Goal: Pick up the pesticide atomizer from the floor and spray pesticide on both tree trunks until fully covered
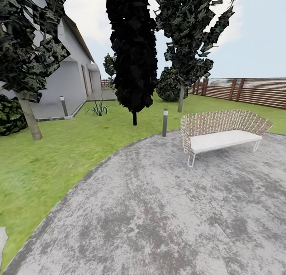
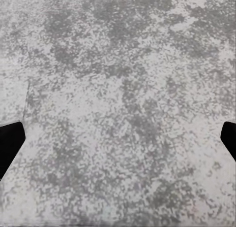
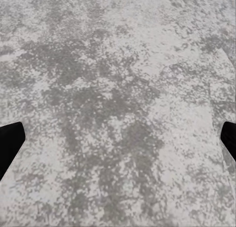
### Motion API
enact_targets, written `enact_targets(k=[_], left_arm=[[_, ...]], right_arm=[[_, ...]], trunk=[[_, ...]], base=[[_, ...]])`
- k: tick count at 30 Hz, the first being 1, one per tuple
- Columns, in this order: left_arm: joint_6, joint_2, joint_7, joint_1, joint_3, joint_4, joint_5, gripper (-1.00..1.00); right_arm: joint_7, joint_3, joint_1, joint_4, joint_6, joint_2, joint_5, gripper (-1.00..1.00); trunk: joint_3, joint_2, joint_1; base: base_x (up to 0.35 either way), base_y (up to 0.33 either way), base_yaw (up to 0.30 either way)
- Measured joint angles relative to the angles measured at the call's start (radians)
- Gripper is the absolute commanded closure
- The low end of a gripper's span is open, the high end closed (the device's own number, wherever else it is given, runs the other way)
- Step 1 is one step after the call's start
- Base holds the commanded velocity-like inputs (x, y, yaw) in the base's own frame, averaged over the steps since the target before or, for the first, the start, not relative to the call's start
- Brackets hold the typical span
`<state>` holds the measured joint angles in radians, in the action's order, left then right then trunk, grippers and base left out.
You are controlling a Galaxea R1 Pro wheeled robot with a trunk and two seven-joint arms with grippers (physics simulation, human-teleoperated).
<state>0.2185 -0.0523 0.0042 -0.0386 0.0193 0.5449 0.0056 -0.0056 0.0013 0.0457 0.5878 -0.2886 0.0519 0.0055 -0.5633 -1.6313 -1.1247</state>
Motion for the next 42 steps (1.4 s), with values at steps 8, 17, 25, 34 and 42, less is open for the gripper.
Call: enact_targets(k=[8, 17, 25, 34, 42], left_arm=[[-0.001, 0.000, 0.000, 0.000, 0.000, -0.001, 0.000, -1.00], [-0.001, 0.000, 0.000, 0.000, 0.000, -0.001, 0.000, -1.00], [-0.001, -0.001, 0.000, 0.000, 0.000, -0.001, 0.000, -1.00], [-0.001, 0.000, 0.000, 0.000, 0.000, -0.001, 0.000, -1.00], [-0.001, 0.000, 0.000, 0.000, 0.000, -0.001, 0.000, -1.00]], right_arm=[[0.000, 0.000, 0.000, 0.000, 0.000, 0.000, 0.000, -1.00], [0.000, 0.000, 0.000, 0.000, 0.000, 0.000, 0.000, -1.00], [0.000, -0.002, 0.000, 0.000, 0.000, 0.000, 0.000, -1.00], [0.000, -0.004, 0.000, 0.000, 0.000, 0.000, 0.000, -1.00], [0.000, -0.004, 0.000, 0.001, 0.000, 0.000, 0.000, -1.00]], trunk=[[-0.025, -0.056, -0.031], [-0.053, -0.119, -0.065], [-0.076, -0.175, -0.096], [-0.101, -0.238, -0.130], [-0.123, -0.294, -0.161]], base=[[0.000, 0.000, 0.279], [0.000, 0.000, 0.279], [0.000, 0.000, 0.279], [0.000, 0.000, 0.279], [0.000, 0.000, 0.279]])
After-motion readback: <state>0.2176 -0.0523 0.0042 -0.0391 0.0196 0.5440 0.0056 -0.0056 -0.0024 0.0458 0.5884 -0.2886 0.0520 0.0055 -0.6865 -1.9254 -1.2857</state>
